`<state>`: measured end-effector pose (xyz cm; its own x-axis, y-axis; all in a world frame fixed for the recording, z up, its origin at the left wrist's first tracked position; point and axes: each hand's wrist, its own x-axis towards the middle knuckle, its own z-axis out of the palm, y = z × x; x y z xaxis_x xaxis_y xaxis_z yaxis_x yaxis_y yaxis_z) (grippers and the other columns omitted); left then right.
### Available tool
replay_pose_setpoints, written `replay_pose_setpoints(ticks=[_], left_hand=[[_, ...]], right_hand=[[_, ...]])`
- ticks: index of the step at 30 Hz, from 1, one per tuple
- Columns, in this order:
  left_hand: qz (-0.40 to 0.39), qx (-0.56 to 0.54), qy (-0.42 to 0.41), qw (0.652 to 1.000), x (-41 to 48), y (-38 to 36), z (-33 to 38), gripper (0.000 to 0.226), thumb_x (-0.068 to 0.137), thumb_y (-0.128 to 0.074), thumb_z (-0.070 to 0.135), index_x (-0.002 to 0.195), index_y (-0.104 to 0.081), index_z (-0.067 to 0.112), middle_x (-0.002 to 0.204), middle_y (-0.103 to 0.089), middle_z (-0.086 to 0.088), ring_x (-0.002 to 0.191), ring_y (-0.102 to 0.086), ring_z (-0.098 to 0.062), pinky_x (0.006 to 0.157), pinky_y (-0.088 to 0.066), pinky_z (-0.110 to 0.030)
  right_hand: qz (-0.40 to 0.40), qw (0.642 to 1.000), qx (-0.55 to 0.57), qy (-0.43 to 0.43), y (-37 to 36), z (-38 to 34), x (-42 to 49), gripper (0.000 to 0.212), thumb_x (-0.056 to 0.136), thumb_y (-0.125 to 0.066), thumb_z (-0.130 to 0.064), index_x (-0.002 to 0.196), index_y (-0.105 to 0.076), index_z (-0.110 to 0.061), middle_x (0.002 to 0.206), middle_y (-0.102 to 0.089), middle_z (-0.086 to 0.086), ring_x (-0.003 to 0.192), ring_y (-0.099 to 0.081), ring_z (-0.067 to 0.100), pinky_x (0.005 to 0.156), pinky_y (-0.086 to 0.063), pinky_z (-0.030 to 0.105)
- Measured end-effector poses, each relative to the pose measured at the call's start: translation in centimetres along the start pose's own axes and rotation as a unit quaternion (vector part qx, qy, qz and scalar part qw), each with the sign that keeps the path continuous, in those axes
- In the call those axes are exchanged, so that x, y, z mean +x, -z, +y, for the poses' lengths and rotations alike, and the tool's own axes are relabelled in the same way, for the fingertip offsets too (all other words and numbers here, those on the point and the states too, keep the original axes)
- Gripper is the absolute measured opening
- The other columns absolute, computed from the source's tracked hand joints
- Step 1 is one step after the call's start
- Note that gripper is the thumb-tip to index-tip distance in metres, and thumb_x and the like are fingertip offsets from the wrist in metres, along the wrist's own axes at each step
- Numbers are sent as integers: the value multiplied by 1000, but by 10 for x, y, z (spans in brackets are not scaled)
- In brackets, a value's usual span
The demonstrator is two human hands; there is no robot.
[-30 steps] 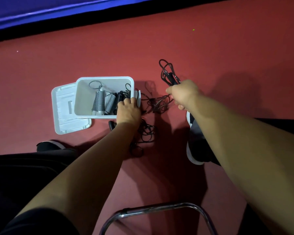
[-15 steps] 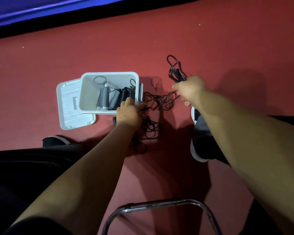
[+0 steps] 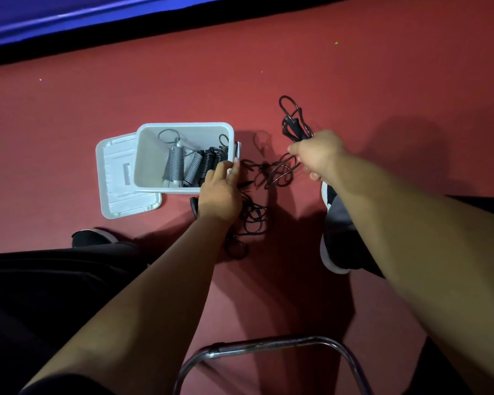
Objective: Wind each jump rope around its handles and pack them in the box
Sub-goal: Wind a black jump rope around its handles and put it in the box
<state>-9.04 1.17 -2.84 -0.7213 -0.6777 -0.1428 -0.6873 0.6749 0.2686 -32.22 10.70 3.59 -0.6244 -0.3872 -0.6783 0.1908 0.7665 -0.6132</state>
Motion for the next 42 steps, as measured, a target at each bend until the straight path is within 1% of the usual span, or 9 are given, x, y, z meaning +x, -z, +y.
replay_pose_setpoints(ticks=[7, 12, 17, 25, 29, 32, 35, 38, 42], left_hand=[[-98, 60, -6, 993, 30, 19, 22, 77, 94, -50, 28, 165, -23, 31, 169, -28, 14, 136, -35, -27, 110, -34, -41], [-120, 91, -21, 988, 48, 18, 27, 84, 94, -52, 34, 167, -11, 32, 171, -25, 11, 145, -29, -31, 118, -29, -43], [-186, 120, -31, 975, 70, 15, 29, 96, 96, -58, 47, 168, 1, 23, 176, -5, 5, 161, 0, -23, 130, -5, -43], [-210, 105, -46, 971, 74, 13, 31, 74, 94, -62, 40, 159, -35, 18, 169, -29, -7, 162, -7, -21, 130, -3, -51], [-177, -28, -44, 983, 57, 30, 38, 82, 91, -66, 28, 164, -27, 22, 165, -37, -14, 158, -25, -28, 129, -18, -42], [-239, -294, 2, 926, 47, 54, 47, 92, 84, -74, 10, 164, -30, 22, 149, -58, -5, 134, -57, -20, 118, -42, -34], [-262, -453, 19, 852, 34, 90, 61, 56, 87, -72, -7, 134, -59, 20, 114, -74, 5, 106, -69, -18, 97, -58, -36], [-244, -517, 26, 820, 14, 136, 71, 26, 91, -69, -8, 93, -62, 17, 86, -73, 9, 96, -68, -21, 90, -52, -32], [-249, -551, 14, 796, -18, 209, 75, 8, 102, -63, 17, 105, -70, 17, 81, -67, 0, 96, -75, -27, 85, -45, -37]], right_hand=[[5, 1000, -2, 27, 0, 0, -3, 15, 90, -77, -25, 87, -65, -18, 80, -65, 6, 55, -51, 22, 46, -39, 32], [-5, 1000, -7, 14, 0, 6, -1, 14, 89, -78, -27, 92, -68, -18, 82, -66, 5, 58, -52, 22, 48, -40, 33], [-9, 1000, -11, 14, -1, 11, 2, 17, 87, -78, -30, 90, -67, -18, 83, -65, 7, 62, -54, 25, 49, -40, 33], [5, 1000, -9, 21, 3, 3, -4, 16, 90, -79, -28, 87, -66, -20, 81, -65, 6, 62, -54, 24, 51, -41, 34], [-10, 999, 1, 45, 7, -16, -25, 15, 91, -78, -24, 86, -65, -18, 77, -63, 5, 56, -51, 21, 47, -39, 32], [-37, 996, 27, 81, 11, -34, -53, 17, 92, -78, -24, 86, -63, -18, 74, -61, 3, 51, -48, 17, 45, -36, 29], [-51, 990, 43, 122, 22, -60, -91, 18, 93, -78, -26, 88, -62, -20, 74, -59, -1, 49, -46, 12, 44, -35, 27], [-48, 983, 49, 170, 39, -96, -134, 17, 94, -78, -27, 93, -63, -19, 75, -58, -1, 48, -45, 11, 42, -35, 26], [-20, 971, 41, 233, 59, -137, -196, 18, 93, -79, -25, 91, -61, -20, 73, -58, -1, 48, -46, 12, 42, -35, 22]])
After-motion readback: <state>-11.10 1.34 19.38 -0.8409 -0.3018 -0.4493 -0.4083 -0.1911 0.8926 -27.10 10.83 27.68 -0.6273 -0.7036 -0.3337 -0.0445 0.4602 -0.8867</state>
